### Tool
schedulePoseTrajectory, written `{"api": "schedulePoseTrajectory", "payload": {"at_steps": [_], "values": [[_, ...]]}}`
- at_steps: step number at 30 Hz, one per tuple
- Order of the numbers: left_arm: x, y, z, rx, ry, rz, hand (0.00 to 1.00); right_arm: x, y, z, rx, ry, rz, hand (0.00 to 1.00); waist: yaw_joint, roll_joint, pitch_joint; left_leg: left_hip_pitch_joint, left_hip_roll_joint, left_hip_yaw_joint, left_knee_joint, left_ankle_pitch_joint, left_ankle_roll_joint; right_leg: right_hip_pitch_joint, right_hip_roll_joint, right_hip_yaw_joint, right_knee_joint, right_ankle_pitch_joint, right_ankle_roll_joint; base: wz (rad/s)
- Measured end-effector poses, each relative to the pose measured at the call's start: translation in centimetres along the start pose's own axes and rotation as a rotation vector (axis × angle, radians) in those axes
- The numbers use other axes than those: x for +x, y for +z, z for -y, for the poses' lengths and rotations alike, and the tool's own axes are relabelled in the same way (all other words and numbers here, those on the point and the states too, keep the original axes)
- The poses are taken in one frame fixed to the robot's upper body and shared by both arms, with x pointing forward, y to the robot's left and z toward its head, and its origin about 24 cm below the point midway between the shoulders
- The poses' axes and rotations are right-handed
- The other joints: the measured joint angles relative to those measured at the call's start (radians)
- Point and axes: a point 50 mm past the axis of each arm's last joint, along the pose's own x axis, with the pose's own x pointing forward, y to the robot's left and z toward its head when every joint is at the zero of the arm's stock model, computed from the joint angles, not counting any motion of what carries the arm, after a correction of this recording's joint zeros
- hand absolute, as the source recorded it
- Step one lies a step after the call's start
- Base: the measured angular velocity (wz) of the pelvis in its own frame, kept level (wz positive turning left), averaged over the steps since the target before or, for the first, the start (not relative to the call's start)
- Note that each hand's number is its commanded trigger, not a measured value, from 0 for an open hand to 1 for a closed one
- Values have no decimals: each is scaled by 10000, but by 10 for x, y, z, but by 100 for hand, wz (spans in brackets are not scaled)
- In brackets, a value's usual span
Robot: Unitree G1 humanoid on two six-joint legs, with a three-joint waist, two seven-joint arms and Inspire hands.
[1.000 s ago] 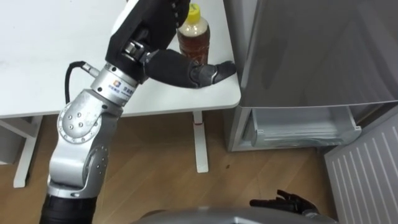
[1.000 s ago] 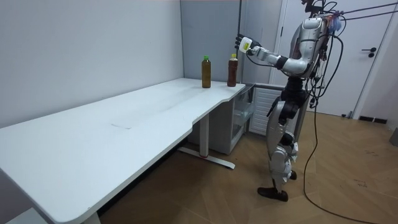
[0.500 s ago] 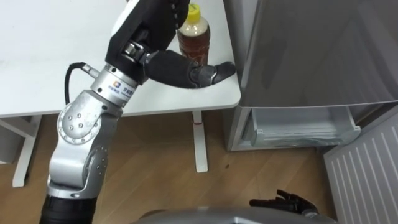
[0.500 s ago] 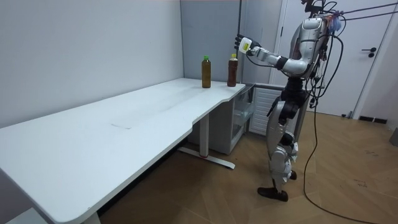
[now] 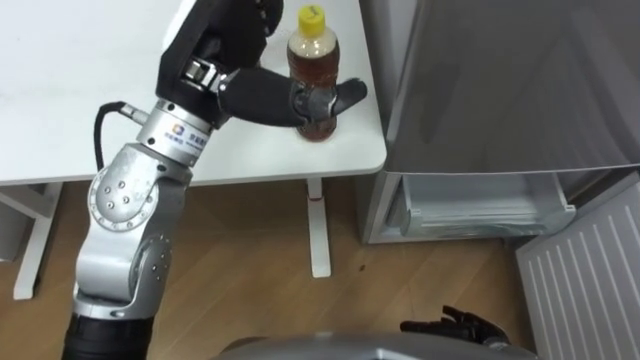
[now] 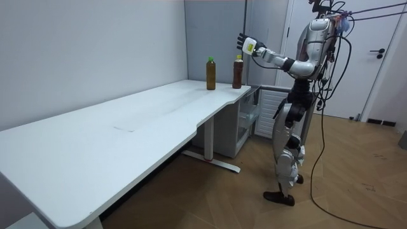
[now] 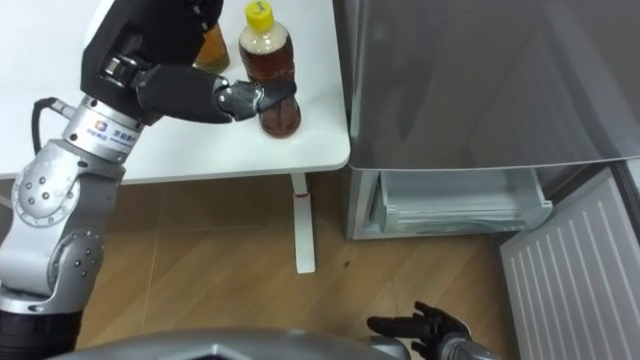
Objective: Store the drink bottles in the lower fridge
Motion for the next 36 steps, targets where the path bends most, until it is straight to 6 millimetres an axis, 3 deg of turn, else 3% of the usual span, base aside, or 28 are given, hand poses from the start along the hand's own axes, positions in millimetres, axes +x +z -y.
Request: {"api": "schedulePoseTrajectory", "payload": {"at_steps": [9,20,36], "values": [[-7,-7,1,-165,99,-359,0,0,0,0,-90,-103,-3,0,8,7,4,7,-2,3,1,1,-1,14,-1,-21,-9,-2,3,0],[-12,-30,1,-589,255,-1299,0,0,2,0,-110,-263,58,0,-17,17,22,-138,-3,-73,173,-11,13,-11,-2,-87,-15,-5,6,2],[-20,-38,1,-736,489,-1723,0,0,2,0,-108,-240,95,0,-10,-4,35,-136,-3,-78,142,-11,11,-7,-3,-140,-25,-8,8,0]]}}
